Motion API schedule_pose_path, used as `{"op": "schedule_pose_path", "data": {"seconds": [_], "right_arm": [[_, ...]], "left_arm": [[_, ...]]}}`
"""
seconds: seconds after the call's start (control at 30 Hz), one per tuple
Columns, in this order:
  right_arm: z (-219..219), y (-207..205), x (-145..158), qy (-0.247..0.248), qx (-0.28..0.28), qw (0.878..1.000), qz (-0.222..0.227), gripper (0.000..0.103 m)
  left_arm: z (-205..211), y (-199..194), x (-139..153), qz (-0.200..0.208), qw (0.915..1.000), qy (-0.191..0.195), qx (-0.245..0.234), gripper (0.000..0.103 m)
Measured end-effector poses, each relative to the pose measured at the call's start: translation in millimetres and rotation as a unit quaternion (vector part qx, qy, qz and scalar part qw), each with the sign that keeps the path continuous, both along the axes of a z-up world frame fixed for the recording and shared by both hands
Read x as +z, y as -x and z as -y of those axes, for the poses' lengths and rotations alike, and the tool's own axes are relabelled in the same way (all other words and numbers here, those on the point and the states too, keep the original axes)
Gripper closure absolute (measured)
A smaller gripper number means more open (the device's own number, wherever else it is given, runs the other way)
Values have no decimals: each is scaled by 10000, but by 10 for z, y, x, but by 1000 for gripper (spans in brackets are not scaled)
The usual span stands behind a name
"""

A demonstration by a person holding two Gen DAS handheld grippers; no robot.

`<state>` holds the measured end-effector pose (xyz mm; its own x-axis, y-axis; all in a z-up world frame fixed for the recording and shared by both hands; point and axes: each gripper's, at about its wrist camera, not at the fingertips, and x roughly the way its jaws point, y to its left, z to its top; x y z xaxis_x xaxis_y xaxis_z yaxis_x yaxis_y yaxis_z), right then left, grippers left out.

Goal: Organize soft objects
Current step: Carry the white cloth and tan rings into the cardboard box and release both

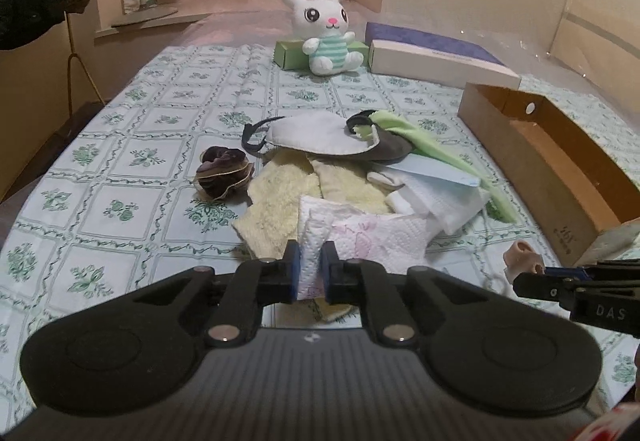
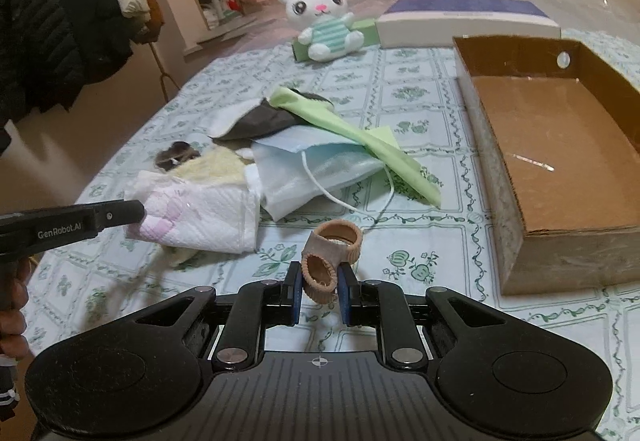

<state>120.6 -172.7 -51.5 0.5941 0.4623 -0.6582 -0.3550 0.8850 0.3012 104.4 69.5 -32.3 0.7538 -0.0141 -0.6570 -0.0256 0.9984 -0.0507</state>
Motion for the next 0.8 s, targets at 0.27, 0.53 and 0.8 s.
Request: {"op": "schedule_pose_path", "data": {"seconds": [0.27, 0.53, 0.8], "right_arm": [[176, 227, 273, -19, 30, 9992, 407, 85], [579, 129, 552, 169, -257, 9952, 931, 85], [1178, -236, 638, 487, -592, 9904, 1150, 84]], "left_arm": [[69, 340, 336, 301, 9994, 182, 15, 94], [407, 262, 679, 621, 9969, 288, -377, 94], [1109, -251, 820, 759, 9904, 428, -1071, 94]]}}
